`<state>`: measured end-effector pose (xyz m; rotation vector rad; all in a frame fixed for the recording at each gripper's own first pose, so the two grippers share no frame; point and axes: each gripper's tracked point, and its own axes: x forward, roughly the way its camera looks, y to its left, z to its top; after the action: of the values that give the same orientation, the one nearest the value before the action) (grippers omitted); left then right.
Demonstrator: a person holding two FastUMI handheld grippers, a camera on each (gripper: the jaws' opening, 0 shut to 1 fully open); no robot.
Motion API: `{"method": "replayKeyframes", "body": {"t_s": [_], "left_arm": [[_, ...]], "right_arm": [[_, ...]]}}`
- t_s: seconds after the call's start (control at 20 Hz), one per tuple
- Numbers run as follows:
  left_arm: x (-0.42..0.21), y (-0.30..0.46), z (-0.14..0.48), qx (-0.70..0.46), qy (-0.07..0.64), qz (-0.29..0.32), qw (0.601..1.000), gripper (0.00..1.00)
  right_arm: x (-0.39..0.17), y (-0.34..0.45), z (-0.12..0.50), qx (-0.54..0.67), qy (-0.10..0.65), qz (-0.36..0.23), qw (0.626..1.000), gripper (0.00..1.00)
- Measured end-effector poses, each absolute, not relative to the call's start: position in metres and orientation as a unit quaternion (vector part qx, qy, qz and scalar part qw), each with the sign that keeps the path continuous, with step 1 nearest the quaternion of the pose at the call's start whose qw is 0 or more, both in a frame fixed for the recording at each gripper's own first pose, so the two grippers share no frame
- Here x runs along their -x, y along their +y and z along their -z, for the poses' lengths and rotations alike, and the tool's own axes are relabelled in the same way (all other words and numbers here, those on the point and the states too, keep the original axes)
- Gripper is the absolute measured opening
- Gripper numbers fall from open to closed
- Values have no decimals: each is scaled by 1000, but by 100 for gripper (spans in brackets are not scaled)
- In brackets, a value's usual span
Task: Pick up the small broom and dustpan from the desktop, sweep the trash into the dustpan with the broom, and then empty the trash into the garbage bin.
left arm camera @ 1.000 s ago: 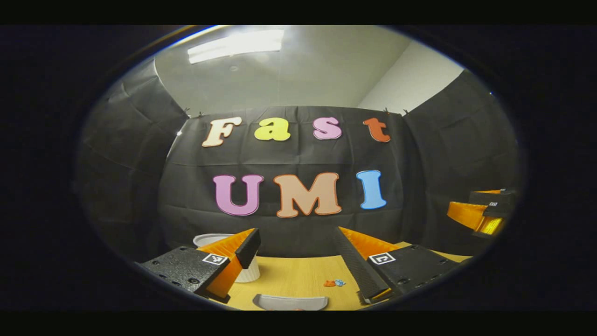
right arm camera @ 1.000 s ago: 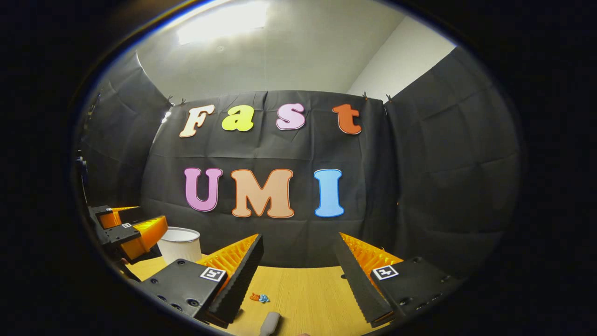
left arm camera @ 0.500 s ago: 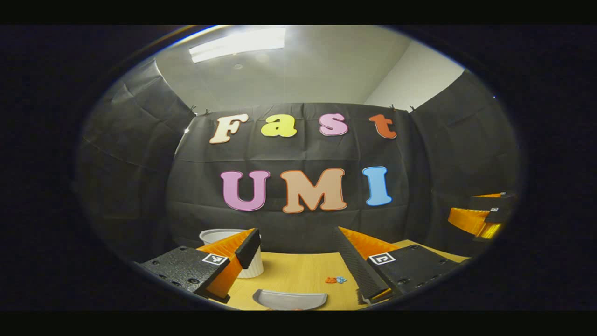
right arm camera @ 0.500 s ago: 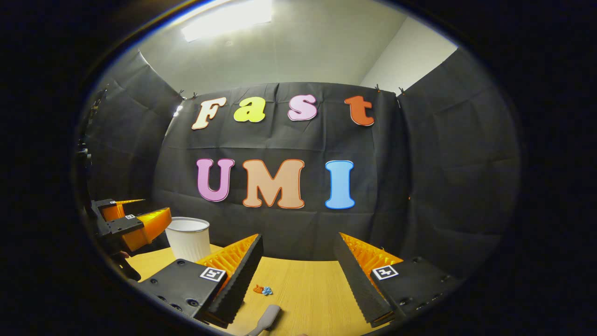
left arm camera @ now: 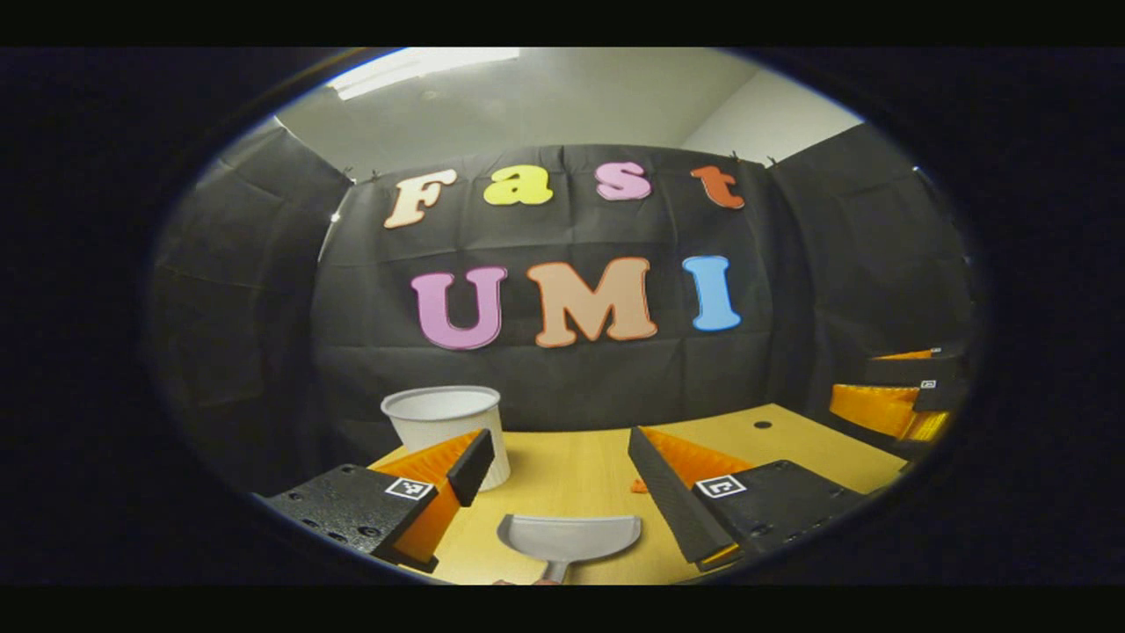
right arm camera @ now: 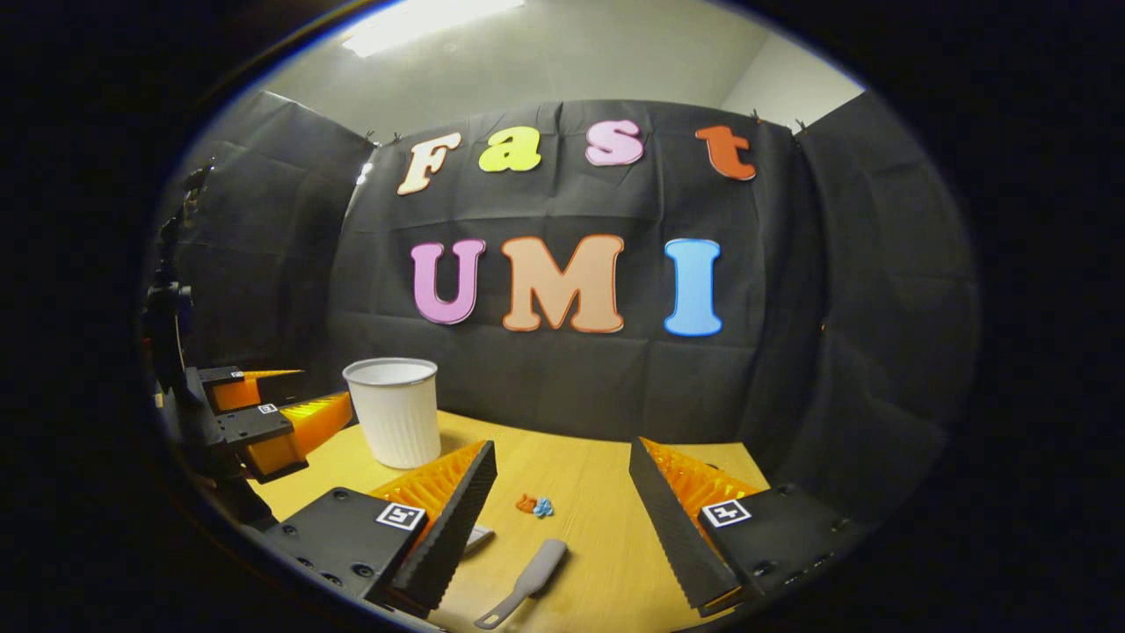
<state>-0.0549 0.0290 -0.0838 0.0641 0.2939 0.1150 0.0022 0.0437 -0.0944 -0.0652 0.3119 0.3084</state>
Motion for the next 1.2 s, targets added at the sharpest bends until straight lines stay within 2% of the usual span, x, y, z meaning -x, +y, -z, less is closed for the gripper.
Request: {"method": "replayKeyframes", "body": {"t_s": [0.4,0.6,0.65,0.9,1.0,1.2], "left_arm": [[110,49,211,-13,339,-67,938,93],[135,49,258,-20,414,-58,908,96],[142,48,269,-17,438,-53,897,95],[170,40,310,4,516,-38,856,94],[175,41,321,5,538,-29,843,96],[189,38,325,10,577,-13,816,95]], "right_arm": [[16,57,221,63,350,-160,921,98],[36,62,285,71,453,-169,872,96],[44,65,300,69,479,-172,858,99],[56,61,345,72,556,-154,814,99],[52,60,359,67,580,-146,799,96],[43,60,380,77,618,-139,770,92]]}}
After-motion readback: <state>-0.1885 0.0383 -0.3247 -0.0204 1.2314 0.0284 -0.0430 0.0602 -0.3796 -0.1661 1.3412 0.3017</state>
